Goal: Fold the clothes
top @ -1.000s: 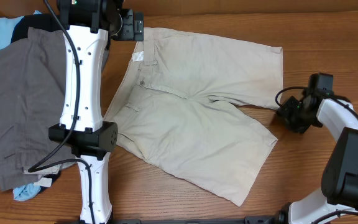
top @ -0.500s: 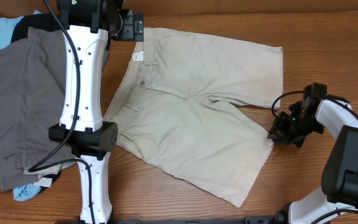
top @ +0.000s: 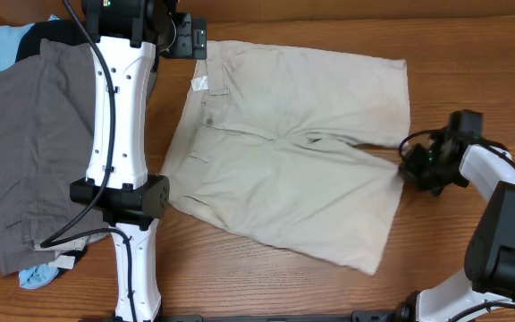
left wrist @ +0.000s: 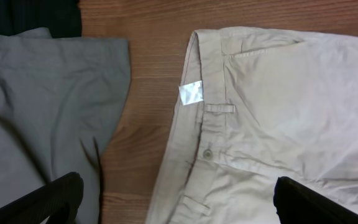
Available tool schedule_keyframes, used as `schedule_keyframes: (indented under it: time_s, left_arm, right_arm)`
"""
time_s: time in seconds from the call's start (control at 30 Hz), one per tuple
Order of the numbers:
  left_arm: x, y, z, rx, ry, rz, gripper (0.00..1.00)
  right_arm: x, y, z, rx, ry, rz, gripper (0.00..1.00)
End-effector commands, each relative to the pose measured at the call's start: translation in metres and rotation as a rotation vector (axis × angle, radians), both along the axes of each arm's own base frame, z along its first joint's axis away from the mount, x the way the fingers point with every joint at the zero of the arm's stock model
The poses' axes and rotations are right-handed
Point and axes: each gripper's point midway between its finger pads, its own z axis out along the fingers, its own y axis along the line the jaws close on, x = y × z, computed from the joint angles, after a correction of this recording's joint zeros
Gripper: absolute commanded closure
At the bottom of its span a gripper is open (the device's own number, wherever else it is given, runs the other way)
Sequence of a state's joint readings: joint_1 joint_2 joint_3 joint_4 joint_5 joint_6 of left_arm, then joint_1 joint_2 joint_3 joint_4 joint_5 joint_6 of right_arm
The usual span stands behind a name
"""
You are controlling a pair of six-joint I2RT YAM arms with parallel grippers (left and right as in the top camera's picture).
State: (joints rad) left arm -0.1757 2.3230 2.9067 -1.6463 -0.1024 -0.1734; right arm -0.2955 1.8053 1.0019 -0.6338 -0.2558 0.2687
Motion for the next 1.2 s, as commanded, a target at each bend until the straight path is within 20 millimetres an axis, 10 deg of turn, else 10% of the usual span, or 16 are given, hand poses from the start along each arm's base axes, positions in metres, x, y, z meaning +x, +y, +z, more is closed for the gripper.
schedule_keyframes:
  time_s: [0.0,0.27,0.33,0.6,0.77,0.97,1.17]
  left_arm:
    - [0.0,0.005,0.004,0.015,-0.01,-0.007,0.0]
    - [0.001,0.004,0.005,0.015,-0.016,-0.007,0.0]
    - [0.001,0.004,0.005,0.016,-0.017,-0.008,0.0]
    - [-0.017,0.007,0.038,0.02,-0.073,-0.028,0.0]
    - [-0.044,0.009,0.075,-0.028,-0.137,0.001,0.0]
    - [-0.077,-0.006,0.115,-0.161,-0.203,-0.038,0.0]
    - [-0.107,0.013,0.102,-0.12,-0.118,0.074,0.0]
  right_arm:
    - [0.007,-0.045,-0.004,-0.151,-0.009,-0.092,0.96]
    - [0.035,-0.053,0.023,-0.155,-0.087,-0.094,0.96]
    - [0.046,-0.052,0.042,-0.136,-0.103,-0.088,0.81]
    - [0.065,-0.049,0.186,-0.132,-0.258,-0.072,0.51]
    - [0.019,-0.029,0.264,-0.127,-0.296,-0.068,0.41]
    - [-0.073,-0.004,0.3,-0.132,-0.241,-0.122,0.3]
    - [-0.132,0.01,0.325,-0.156,-0.287,-0.212,0.28]
